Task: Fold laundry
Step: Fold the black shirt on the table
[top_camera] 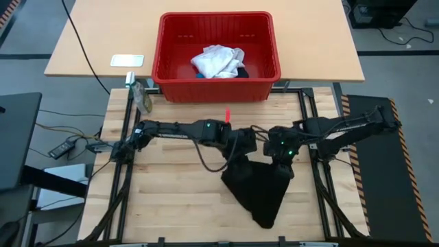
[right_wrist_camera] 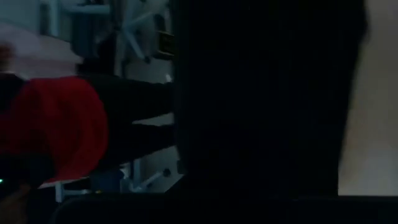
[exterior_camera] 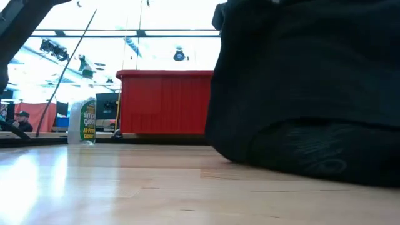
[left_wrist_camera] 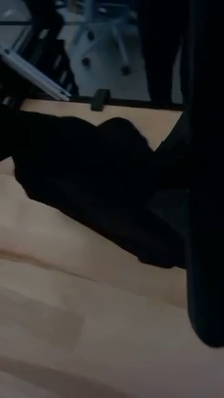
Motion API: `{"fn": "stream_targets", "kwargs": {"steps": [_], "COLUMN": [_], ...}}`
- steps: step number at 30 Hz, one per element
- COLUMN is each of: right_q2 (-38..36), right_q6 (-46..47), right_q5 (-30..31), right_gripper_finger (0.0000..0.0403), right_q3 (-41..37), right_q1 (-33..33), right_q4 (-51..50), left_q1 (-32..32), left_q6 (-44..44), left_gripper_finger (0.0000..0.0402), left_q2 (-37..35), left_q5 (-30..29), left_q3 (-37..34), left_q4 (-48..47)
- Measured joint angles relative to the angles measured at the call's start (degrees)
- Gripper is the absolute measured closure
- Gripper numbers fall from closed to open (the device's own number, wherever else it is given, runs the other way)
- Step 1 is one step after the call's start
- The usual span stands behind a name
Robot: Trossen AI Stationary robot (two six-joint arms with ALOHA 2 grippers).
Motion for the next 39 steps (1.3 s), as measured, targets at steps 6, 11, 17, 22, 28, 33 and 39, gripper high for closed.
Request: {"fn": "stream_targets", "kwargs": {"steps": [6,11,17,22,28,33,39], "right_q2": [-0.46,-0.48,-1.83,-2.92,-2.70,-2.54,-2.47], "right_q6": [-1.04,-3.43,-5.55,-11.24,-18.32,-14.71,-6.06], "right_q5": [0.40,5.81,14.78,29.11,41.52,42.38,38.62], "right_gripper_finger": [0.0391,0.0391,0.0391,0.0391,0.0391,0.0391,0.0391], "right_q3": [0.00,0.00,0.08,4.91,16.09,18.98,10.48], "right_q1": [-4.59,-9.28,-14.75,-18.04,-18.81,-17.15,-8.03], "right_q4": [-0.27,-1.02,-2.17,-13.11,-23.69,-27.14,-23.72], "left_q1": [3.74,8.29,13.38,15.62,16.63,15.11,9.26], "left_q6": [10.36,16.99,23.46,27.40,32.21,32.25,29.00], "left_gripper_finger": [0.0394,0.0394,0.0397,0.0397,0.0397,0.0392,0.0393], "left_q2": [0.70,0.87,0.58,0.46,-1.19,-1.40,-1.45], "left_q5": [3.12,3.13,2.94,1.96,-0.98,-1.26,-1.23], "left_q3": [0.04,0.04,0.80,2.64,2.71,2.75,-2.61], "left_q4": [-0.18,0.18,-0.52,0.65,11.05,14.05,6.69]}}
